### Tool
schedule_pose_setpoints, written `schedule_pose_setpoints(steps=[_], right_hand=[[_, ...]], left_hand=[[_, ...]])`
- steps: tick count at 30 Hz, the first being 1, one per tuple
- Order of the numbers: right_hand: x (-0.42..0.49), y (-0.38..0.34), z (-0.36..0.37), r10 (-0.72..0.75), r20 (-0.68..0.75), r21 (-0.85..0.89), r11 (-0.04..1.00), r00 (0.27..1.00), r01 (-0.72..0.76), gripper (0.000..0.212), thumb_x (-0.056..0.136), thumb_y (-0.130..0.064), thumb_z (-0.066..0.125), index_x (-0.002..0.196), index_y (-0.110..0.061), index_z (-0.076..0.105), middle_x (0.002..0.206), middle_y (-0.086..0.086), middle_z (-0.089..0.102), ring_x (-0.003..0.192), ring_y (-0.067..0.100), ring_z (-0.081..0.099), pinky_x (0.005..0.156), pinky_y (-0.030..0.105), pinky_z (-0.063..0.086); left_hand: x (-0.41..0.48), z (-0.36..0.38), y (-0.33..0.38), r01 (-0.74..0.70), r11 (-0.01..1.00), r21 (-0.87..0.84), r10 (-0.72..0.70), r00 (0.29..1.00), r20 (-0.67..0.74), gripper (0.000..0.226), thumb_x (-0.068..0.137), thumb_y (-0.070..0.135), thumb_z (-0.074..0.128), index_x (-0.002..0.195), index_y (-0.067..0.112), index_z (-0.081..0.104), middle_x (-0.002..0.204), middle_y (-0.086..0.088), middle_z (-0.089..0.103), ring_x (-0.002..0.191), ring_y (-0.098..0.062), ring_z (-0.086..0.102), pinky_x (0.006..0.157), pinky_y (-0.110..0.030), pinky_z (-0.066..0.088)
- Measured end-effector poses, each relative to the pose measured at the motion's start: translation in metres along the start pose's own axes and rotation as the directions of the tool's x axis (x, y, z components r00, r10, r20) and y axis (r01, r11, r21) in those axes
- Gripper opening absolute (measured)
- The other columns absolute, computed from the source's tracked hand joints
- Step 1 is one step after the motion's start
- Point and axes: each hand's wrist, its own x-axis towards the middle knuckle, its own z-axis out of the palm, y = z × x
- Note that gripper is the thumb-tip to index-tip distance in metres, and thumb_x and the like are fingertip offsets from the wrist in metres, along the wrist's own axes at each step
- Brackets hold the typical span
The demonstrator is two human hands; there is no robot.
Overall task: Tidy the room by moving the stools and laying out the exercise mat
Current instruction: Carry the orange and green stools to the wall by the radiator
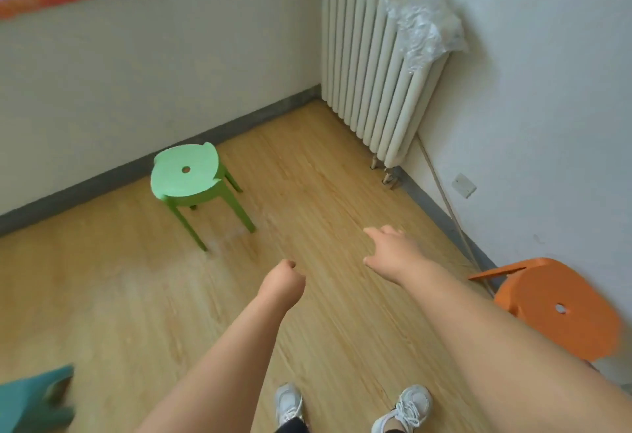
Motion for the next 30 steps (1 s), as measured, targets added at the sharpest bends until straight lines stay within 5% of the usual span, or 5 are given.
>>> schedule_pose_setpoints(steps=[11, 20, 25, 30], right_hand=[[0.051, -0.212, 0.011, -0.266, 0.047, -0.145, 0.952, 0.963, 0.27, 0.066, 0.091, -0.035, 0.053, 0.149, -0.028, 0.024, 0.149, 0.004, 0.034, 0.136, 0.026, 0.033, 0.107, 0.041, 0.035], [0.169, -0.29, -0.012, -0.354, 0.129, -0.171, 0.912, 0.926, 0.372, 0.062, 0.092, -0.033, 0.051, 0.148, -0.032, 0.027, 0.149, 0.003, 0.035, 0.136, 0.025, 0.032, 0.106, 0.04, 0.034], [0.241, -0.329, -0.038, -0.305, 0.165, -0.123, 0.937, 0.938, 0.327, 0.06, 0.091, -0.032, 0.053, 0.146, -0.032, 0.031, 0.147, 0.004, 0.038, 0.132, 0.025, 0.038, 0.099, 0.041, 0.043], [0.299, -0.376, -0.055, -0.296, 0.19, -0.131, 0.937, 0.936, 0.323, 0.061, 0.09, -0.031, 0.054, 0.146, -0.032, 0.031, 0.144, 0.005, 0.04, 0.126, 0.027, 0.044, 0.091, 0.041, 0.049]], left_hand=[[0.047, -0.162, -0.094, 0.024, 0.996, -0.083, -0.034, 0.992, -0.125, 0.045, 0.093, 0.025, 0.048, 0.137, 0.017, 0.047, 0.135, -0.003, 0.054, 0.116, -0.021, 0.055, 0.084, -0.027, 0.043], [0.13, -0.234, -0.11, 0.111, 0.986, -0.123, -0.133, 0.973, -0.186, 0.045, 0.094, 0.024, 0.048, 0.138, 0.018, 0.047, 0.135, -0.002, 0.056, 0.109, -0.019, 0.059, 0.079, -0.026, 0.046], [0.178, -0.283, -0.11, 0.195, 0.968, -0.158, -0.225, 0.953, -0.203, 0.044, 0.093, 0.026, 0.049, 0.137, 0.019, 0.047, 0.128, -0.001, 0.06, 0.08, -0.009, 0.055, 0.062, -0.022, 0.042], [0.226, -0.32, -0.111, 0.239, 0.952, -0.193, -0.275, 0.942, -0.19, 0.042, 0.093, 0.027, 0.049, 0.134, 0.018, 0.049, 0.128, -0.002, 0.06, 0.106, -0.02, 0.06, 0.077, -0.028, 0.043]])
